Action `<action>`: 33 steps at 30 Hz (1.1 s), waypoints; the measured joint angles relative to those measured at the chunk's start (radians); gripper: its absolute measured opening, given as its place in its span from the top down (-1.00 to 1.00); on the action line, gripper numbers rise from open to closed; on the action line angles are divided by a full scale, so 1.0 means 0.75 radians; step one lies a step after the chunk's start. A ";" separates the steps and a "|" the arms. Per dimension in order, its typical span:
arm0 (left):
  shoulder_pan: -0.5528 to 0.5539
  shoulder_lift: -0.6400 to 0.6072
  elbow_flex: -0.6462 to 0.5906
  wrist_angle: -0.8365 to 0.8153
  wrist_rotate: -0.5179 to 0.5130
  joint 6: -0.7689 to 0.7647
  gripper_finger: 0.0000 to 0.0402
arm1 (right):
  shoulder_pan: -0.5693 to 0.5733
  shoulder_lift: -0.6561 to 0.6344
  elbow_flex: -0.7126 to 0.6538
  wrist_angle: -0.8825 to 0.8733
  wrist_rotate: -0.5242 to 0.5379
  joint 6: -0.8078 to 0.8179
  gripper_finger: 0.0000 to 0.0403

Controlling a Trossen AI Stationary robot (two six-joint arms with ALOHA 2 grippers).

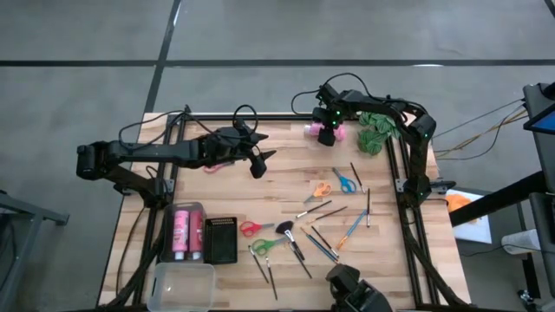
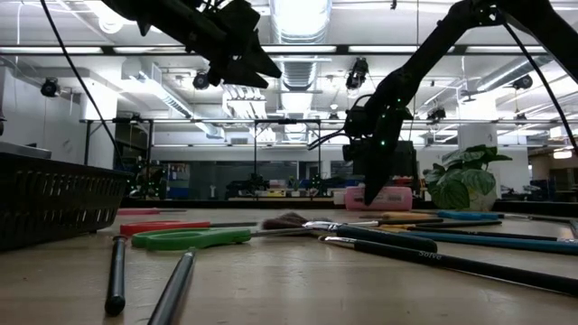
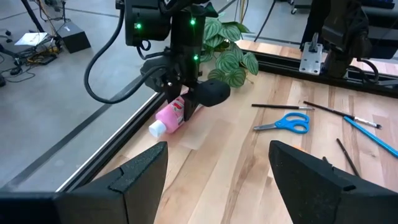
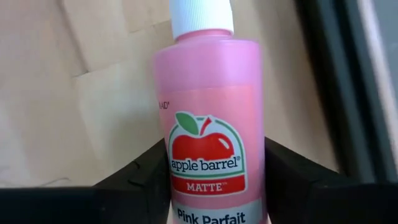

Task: Pick & Place Paint Supplies
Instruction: Put the pink paint bottle into the gray bin

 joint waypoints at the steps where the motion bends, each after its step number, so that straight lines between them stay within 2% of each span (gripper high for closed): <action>1: 0.000 0.000 0.000 -0.001 0.000 0.000 -0.41 | 0.000 -0.002 -0.001 -0.003 -0.033 0.012 0.08; 5: 0.000 0.000 0.000 -0.007 0.000 0.000 -0.41 | 0.001 -0.031 -0.004 -0.010 -0.222 0.070 0.08; 10: -0.001 0.000 0.000 -0.008 0.000 0.000 -0.41 | 0.013 -0.070 -0.004 0.003 -0.531 0.201 0.09; 13: -0.001 0.000 0.000 -0.009 0.000 0.000 -0.41 | 0.056 -0.072 -0.012 0.005 -0.722 0.240 0.09; 15: -0.001 0.000 0.000 -0.009 0.000 -0.001 -0.41 | 0.114 -0.072 -0.022 0.007 -0.802 0.241 0.09; 19: -0.001 0.000 0.000 -0.009 0.000 -0.001 -0.41 | 0.254 -0.073 -0.052 0.041 -0.802 0.285 0.09; 24: -0.001 0.000 0.000 -0.011 0.000 -0.001 -0.41 | 0.414 -0.075 -0.081 0.213 -0.779 0.412 0.09; 33: -0.001 0.000 0.000 -0.014 0.000 -0.001 -0.41 | 0.559 -0.075 -0.175 0.723 -0.552 0.785 0.09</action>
